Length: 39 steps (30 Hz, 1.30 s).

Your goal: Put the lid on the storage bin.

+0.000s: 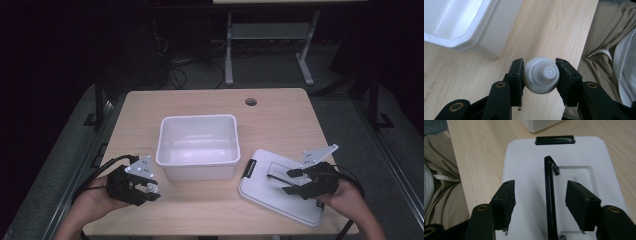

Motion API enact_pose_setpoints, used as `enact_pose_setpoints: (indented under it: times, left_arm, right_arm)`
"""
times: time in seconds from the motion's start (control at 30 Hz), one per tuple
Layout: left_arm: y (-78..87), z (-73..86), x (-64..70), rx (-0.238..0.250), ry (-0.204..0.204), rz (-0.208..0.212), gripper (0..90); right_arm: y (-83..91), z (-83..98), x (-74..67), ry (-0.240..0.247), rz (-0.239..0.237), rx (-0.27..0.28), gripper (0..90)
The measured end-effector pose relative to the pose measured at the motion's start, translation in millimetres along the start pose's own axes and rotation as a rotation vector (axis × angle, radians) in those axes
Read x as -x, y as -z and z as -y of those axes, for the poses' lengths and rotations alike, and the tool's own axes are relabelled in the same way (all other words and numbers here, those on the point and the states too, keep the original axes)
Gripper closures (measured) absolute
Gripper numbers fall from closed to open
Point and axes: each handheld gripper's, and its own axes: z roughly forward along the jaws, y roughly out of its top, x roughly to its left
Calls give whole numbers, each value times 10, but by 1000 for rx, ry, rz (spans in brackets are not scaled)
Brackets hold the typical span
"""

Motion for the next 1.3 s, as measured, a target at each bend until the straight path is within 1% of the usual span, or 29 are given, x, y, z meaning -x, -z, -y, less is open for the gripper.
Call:
enact_pose_setpoints:
  times: [0.03, 0.13, 0.2, 0.3, 0.4, 0.47, 0.53, 0.57, 0.6, 0.83, 0.9, 0.97, 1.03, 1.07, 1.1, 1.13, 1.17, 1.27, 1.3]
  left_arm:
    - [19, -11, -13, -2, -6, 0, 596]
    - [75, -47, -39, -4, -2, -4, 596]
    - [116, -76, -57, -3, -8, -7, 596]
    - [171, -120, -85, 2, -7, -10, 596]
    - [217, -165, -124, -7, -8, -12, 596]
    - [254, -195, -152, -11, -11, -17, 596]
    - [291, -225, -167, -6, -9, -20, 596]
    - [312, -242, -180, -7, -17, -23, 596]
    - [328, -256, -184, -3, -11, -24, 596]
    - [443, -355, -249, 3, -16, -30, 596]
    - [463, -378, -258, -2, -14, -39, 596]
    - [488, -401, -277, -10, -21, -44, 596]
    - [505, -420, -296, -2, -12, -45, 596]
    - [517, -432, -313, -6, -17, -44, 596]
    - [524, -443, -325, -3, -11, -44, 596]
    - [531, -455, -342, -3, -14, -43, 596]
    - [536, -467, -352, 2, -8, -44, 596]
    - [549, -506, -384, 4, -5, -44, 596]
    - [554, -517, -398, 3, -11, -46, 596]
  right_arm:
    - [3, -2, 2, 2, 2, 1, 403]
    - [4, -5, 3, 4, 0, 2, 400]
    - [7, -9, 0, 3, -1, 0, 401]
    - [24, -14, -4, -4, 1, 2, 400]
    - [40, -17, 5, 6, 4, 3, 400]
    - [50, -22, 1, 2, 6, 0, 400]
    - [57, -24, 1, 0, 6, 1, 400]
    - [61, -25, -2, -5, 7, 2, 400]
    - [66, -27, 0, -4, 8, 0, 400]
    - [88, -39, 8, 1, 8, 5, 400]
    - [93, -44, 10, -2, 9, 2, 400]
    - [95, -48, 14, 2, 7, 2, 403]
    - [93, -51, 19, 5, 5, 1, 403]
    - [94, -53, 17, 1, 3, -1, 403]
    - [94, -53, 17, 1, 2, -2, 403]
    - [95, -51, 21, 4, 0, -2, 404]
    - [97, -50, 19, -3, -4, -2, 404]
    - [101, -61, 18, 0, -9, -4, 404]
    - [103, -65, 23, 6, -8, -2, 404]
